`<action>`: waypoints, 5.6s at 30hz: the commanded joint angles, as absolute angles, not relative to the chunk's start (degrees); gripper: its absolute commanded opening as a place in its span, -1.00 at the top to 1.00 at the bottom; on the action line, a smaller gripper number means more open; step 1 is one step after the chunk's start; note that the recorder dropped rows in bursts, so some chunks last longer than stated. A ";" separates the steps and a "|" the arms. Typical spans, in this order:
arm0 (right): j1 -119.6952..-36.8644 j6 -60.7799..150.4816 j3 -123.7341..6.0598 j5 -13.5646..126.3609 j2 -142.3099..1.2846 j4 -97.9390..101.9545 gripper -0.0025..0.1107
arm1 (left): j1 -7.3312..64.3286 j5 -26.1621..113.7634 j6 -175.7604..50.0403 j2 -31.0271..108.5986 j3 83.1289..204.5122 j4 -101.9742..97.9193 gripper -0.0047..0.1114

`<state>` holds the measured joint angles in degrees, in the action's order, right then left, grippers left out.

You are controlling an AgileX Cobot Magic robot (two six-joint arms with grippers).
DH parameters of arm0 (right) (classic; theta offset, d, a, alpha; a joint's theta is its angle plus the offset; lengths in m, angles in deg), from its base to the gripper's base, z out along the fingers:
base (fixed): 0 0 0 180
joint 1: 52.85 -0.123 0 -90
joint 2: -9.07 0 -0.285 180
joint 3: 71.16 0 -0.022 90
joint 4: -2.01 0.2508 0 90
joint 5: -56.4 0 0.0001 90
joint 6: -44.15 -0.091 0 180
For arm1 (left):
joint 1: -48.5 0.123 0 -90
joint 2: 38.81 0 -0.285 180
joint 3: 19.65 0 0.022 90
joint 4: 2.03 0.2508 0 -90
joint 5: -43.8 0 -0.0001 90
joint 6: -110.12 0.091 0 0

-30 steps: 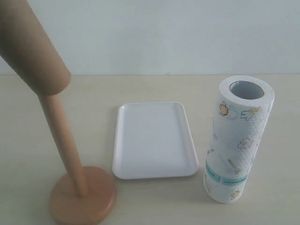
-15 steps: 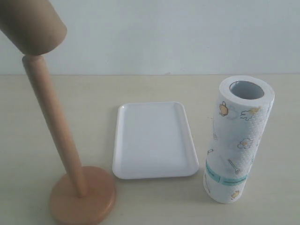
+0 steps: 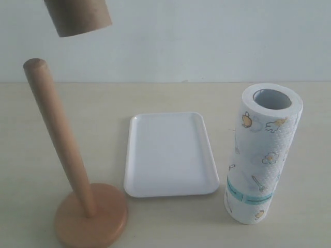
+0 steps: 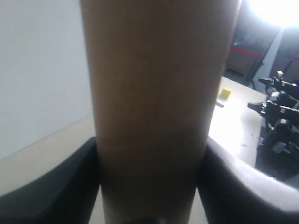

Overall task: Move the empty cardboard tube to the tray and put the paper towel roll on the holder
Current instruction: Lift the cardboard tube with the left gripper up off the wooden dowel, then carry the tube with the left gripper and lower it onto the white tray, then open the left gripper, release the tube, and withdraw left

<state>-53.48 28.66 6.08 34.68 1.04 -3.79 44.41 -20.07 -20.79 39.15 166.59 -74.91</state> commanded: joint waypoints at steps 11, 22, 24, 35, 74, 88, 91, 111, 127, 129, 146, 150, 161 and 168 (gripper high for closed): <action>-53.56 29.15 6.06 34.98 1.28 -4.12 0.89 | 44.00 -26.16 -32.59 73.52 196.27 -68.70 0.85; -53.56 29.15 6.06 34.98 1.28 -4.12 0.89 | 44.00 -26.16 -29.74 86.66 199.49 -70.80 0.85; -53.56 29.15 6.06 34.98 1.28 -4.12 0.89 | 44.00 -26.16 -29.74 88.34 199.49 -70.80 0.85; -53.56 29.15 6.06 34.98 1.28 -4.12 0.89 | 42.89 -26.16 -29.57 94.74 197.03 -73.04 0.85; -53.56 29.10 6.06 34.98 1.28 -4.12 0.89 | 39.58 -26.16 -8.58 101.11 173.53 -85.70 0.85; -53.56 29.07 6.06 34.98 1.28 -4.12 0.89 | 39.08 -26.16 -11.20 103.90 173.53 -82.36 0.85; -53.56 29.07 6.06 34.98 1.28 -4.12 0.89 | 39.08 -26.16 -12.50 104.26 173.53 -81.52 0.85; -53.56 29.17 6.06 34.98 1.28 -4.12 0.89 | 39.08 -24.57 -13.38 105.68 173.53 -82.27 0.85; -53.56 29.17 6.06 34.98 1.28 -4.12 0.89 | 39.08 -24.56 -13.36 105.68 173.53 -82.27 -0.01; -53.56 29.17 6.06 34.98 1.28 -4.12 0.89 | 39.08 -24.56 -13.36 105.68 173.53 -82.27 -0.01; -53.56 29.18 6.06 34.98 1.28 -4.12 0.89 | 39.08 -24.56 -13.36 105.68 173.53 -82.27 -0.33; -53.56 29.18 6.06 34.98 1.28 -4.12 0.89 | 39.08 -24.56 -13.36 105.68 173.53 -82.27 -0.33; -53.56 29.08 6.06 34.98 1.28 -4.12 0.89 | 39.20 -24.56 -13.36 105.68 173.53 -82.39 -0.33; -53.56 29.13 6.06 34.98 1.28 -4.12 0.89 | 41.33 -26.16 -14.50 105.58 175.54 -82.77 -0.33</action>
<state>-53.48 28.89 6.08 34.68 1.04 -3.79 40.24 -25.61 -13.28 105.94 174.31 -82.29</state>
